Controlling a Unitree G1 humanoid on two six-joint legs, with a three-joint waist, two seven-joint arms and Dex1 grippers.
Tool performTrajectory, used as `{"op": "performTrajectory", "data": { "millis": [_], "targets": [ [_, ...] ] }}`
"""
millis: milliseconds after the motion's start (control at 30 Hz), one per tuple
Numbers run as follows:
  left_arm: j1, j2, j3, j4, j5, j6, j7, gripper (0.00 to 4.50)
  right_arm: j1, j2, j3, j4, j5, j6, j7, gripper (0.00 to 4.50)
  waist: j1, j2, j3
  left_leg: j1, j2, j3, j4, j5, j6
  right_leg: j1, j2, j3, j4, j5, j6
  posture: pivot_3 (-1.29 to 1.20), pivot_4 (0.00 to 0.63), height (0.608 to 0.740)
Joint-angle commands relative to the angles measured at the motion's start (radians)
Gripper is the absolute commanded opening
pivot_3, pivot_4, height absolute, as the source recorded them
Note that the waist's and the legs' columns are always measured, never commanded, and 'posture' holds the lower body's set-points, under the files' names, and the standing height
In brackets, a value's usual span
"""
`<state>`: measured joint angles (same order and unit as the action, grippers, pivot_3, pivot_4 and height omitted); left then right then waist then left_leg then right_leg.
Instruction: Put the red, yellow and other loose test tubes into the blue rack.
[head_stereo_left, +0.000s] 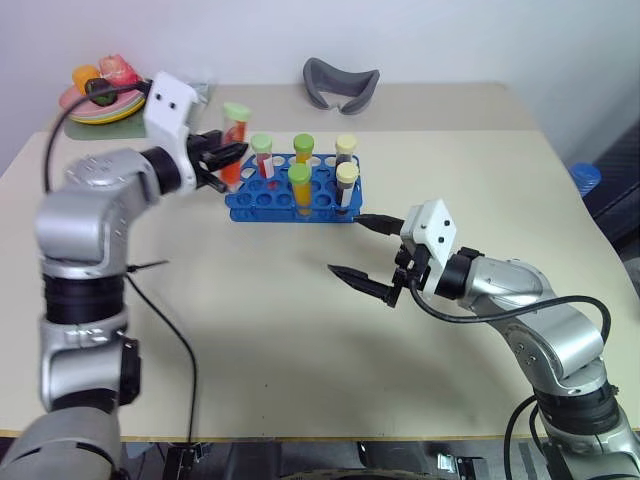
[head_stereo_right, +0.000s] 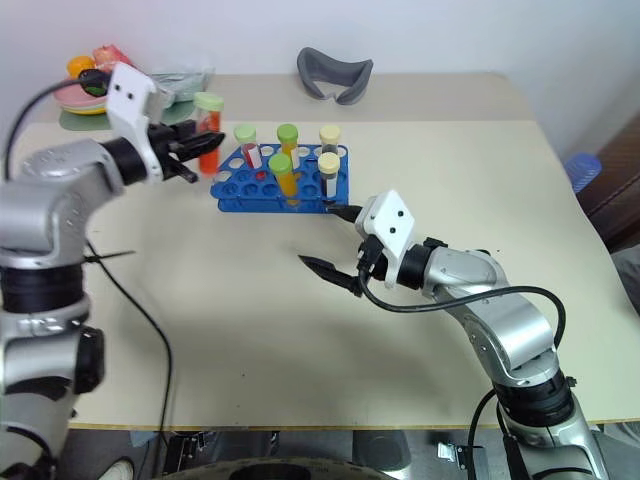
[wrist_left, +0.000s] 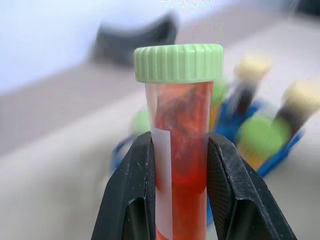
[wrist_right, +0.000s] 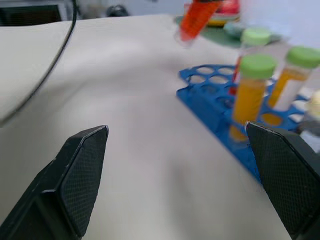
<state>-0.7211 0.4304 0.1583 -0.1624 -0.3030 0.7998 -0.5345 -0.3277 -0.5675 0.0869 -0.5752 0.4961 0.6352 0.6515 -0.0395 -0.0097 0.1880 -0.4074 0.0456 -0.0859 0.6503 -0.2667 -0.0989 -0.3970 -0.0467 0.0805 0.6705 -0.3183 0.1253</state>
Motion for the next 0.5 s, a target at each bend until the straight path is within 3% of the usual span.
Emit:
{"op": "performTrajectory", "data": {
  "millis": [33, 167, 500],
  "targets": [
    [0.074, -0.186, 0.007, -0.012, 0.09, -0.312, 0.237, 0.93, -0.014, 0.005, -0.007, -0.006, 0.005, -0.012, 0.007, 4.5, 0.0, 0.0, 0.0, 0.0, 0.0, 0.0, 0.0, 0.0, 0.0, 0.0, 0.0, 0.0, 0.0, 0.0, 0.0, 0.0, 0.15, 0.74],
    [0.138, -0.254, -0.065, 0.129, 0.264, -0.616, 0.385, 0.93, -0.013, 0.004, -0.004, -0.006, 0.003, -0.012, 0.007, 4.5, -0.008, 0.0, 0.0, 0.001, 0.0, 0.001, 0.0, 0.0, 0.0, -0.001, 0.0, 0.001, 0.0, 0.0, 0.0, 0.0, 0.15, 0.74],
    [0.131, -0.292, -0.079, 0.363, 0.271, -0.889, 0.41, 0.93, 0.0, 0.006, -0.008, -0.032, 0.004, 0.004, -0.018, 4.5, -0.002, 0.0, 0.0, 0.001, -0.001, 0.001, 0.0, -0.001, 0.002, 0.0, 0.0, 0.001, 0.0, 0.0, 0.0, 0.0, 0.15, 0.74]
  ]
}}
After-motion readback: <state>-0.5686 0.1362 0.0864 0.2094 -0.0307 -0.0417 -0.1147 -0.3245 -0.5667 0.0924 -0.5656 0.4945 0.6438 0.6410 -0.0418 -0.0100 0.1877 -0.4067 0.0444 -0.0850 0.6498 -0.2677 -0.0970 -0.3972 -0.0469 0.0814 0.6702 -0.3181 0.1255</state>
